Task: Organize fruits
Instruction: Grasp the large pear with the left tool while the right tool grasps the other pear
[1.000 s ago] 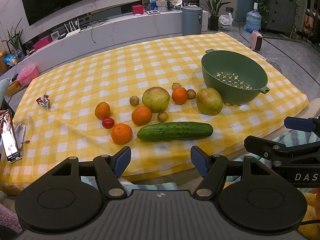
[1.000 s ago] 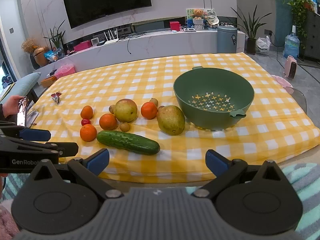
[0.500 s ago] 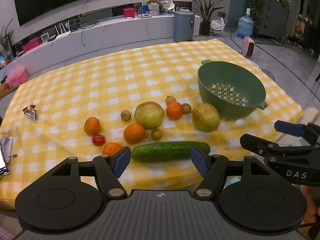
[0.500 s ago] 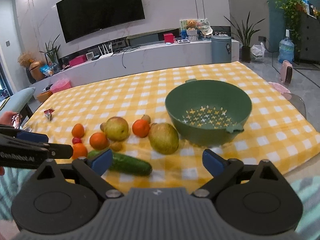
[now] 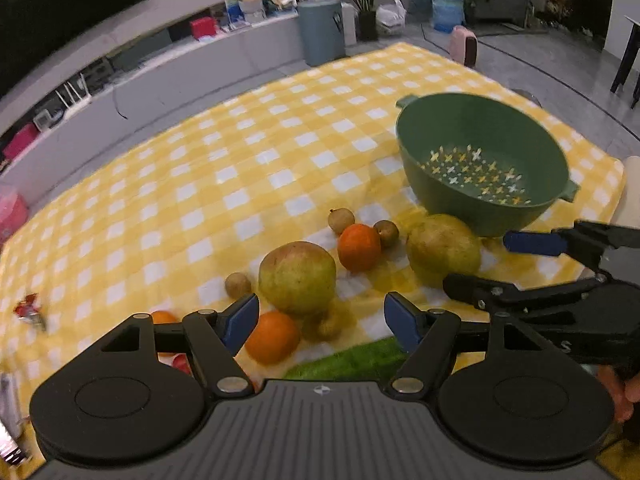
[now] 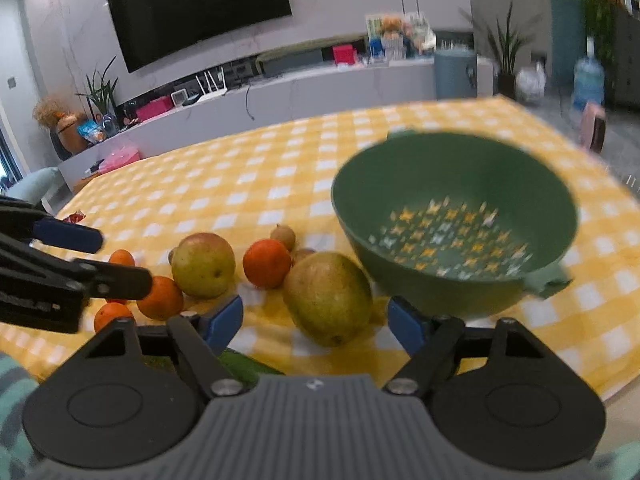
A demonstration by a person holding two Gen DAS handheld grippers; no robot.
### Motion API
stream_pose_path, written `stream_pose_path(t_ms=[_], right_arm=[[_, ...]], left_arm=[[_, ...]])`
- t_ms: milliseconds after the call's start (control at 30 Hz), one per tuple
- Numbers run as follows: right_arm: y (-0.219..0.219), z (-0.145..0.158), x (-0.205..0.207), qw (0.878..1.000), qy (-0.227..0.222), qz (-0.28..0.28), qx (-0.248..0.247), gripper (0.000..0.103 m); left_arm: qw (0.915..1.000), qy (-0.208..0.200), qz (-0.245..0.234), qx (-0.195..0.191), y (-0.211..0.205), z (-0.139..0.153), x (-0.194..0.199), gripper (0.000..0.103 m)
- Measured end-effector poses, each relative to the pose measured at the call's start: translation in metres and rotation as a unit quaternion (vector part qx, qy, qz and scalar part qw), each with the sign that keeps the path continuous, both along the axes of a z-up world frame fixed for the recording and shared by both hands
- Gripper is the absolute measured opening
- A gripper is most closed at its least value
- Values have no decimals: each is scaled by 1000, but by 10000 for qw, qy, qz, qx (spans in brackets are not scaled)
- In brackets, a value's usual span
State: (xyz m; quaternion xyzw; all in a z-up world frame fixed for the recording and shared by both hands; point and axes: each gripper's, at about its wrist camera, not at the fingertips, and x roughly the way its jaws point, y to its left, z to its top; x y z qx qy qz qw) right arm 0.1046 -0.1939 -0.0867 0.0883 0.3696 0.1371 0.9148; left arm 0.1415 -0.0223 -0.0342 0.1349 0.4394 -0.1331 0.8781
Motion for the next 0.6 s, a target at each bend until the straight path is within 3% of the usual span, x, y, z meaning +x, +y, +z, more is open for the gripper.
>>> stream_pose_path(t_ms=[233,600], right_arm=[[-2,-21,25,9994,215,-163,222,72],[-2,-36,37,9989,274,-153,349,64]], left_arm=[[9992,309,218,-111,10,-38,43,84],[9987,308,372,-144,13,-60,62,84]])
